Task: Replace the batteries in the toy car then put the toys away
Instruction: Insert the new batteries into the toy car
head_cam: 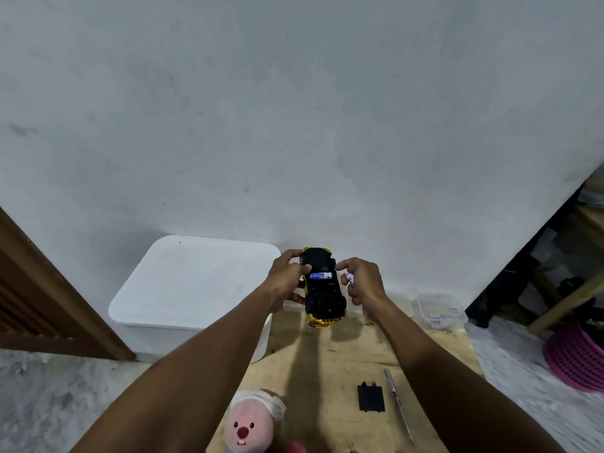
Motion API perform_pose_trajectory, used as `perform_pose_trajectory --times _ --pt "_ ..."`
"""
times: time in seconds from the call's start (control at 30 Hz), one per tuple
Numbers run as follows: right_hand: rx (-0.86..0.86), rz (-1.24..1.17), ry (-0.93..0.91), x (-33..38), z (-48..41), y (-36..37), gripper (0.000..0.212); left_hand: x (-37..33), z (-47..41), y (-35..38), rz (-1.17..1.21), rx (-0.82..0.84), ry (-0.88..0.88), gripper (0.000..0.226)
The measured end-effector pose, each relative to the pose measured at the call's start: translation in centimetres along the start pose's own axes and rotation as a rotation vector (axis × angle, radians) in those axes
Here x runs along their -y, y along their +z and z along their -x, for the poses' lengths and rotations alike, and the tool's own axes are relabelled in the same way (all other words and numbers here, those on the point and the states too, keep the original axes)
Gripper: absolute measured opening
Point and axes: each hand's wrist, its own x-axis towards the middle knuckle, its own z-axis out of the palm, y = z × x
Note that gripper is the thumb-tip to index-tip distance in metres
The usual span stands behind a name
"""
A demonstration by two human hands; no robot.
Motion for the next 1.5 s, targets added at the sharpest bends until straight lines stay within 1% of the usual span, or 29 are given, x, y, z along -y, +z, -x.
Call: perform_pose_trajectory --times 0.1,0.17,0.23,0.33,0.43,0.53,0.63,0.77,0.87,0.97,1.03,1.13,1.23,1.3,1.5 --pt "0.034 -0.112 0.035 0.5 0.1 -0.2 0.016 0.1 0.0 0.0 -0.001 0.002 -0.006 0.034" --pt "0.035 -0.098 0.017 0.6 0.2 -0.3 0.008 0.3 0.0 0.0 -0.005 0.005 -0.008 0.034" --pt "0.031 -0.073 0.011 0.6 0.1 -0.4 0.011 0.4 0.0 0.0 -0.008 0.008 -0.015 0.035" --pt "0.048 -0.068 0.027 0.7 0.0 -0.3 0.007 0.5 0.0 -0.1 -0.011 0.009 -0.023 0.036" --pt "0.089 -0.019 0.038 0.9 -0.1 -0.4 0.004 0.6 -0.1 -0.3 -0.01 0.004 -0.024 0.036" --pt "0.163 0.018 0.017 0.9 -0.2 -0.6 0.007 0.6 -0.1 -0.4 -0.009 0.001 -0.023 0.037" --pt "0.229 0.045 -0.047 0.8 -0.1 -0.9 0.018 0.7 -0.1 -0.6 -0.005 0.009 -0.025 0.036" --pt "0.181 0.087 -0.183 0.9 0.3 -0.7 0.026 0.6 0.1 -0.6 -0.016 0.01 -0.023 0.037" --pt "0.181 0.135 -0.199 0.7 0.1 -0.3 0.024 0.7 0.2 -0.5 -0.024 0.009 -0.024 0.037" --pt "0.245 0.179 -0.198 0.4 -0.2 -0.2 0.012 0.8 0.3 -0.4 -0.02 0.007 -0.031 0.035" --pt "0.285 0.182 -0.218 0.3 -0.1 -0.2 0.01 0.8 0.3 -0.3 -0.013 0.009 -0.04 0.034" --pt "0.28 0.159 -0.338 0.2 0.4 0.1 0.017 1.0 0.3 -0.3 -0.002 0.023 -0.051 0.034" --pt "0.24 0.197 -0.482 0.0 0.6 0.5 0.022 0.8 0.6 -0.3 0.002 0.037 -0.056 0.032" --pt "0.249 0.228 -0.539 -0.3 0.7 0.7 0.024 0.6 0.7 -0.3 0.01 0.051 -0.057 0.032" --pt "0.269 0.335 -0.677 -1.3 0.8 0.5 0.02 0.3 0.9 -0.5 0.055 0.082 -0.052 0.039"
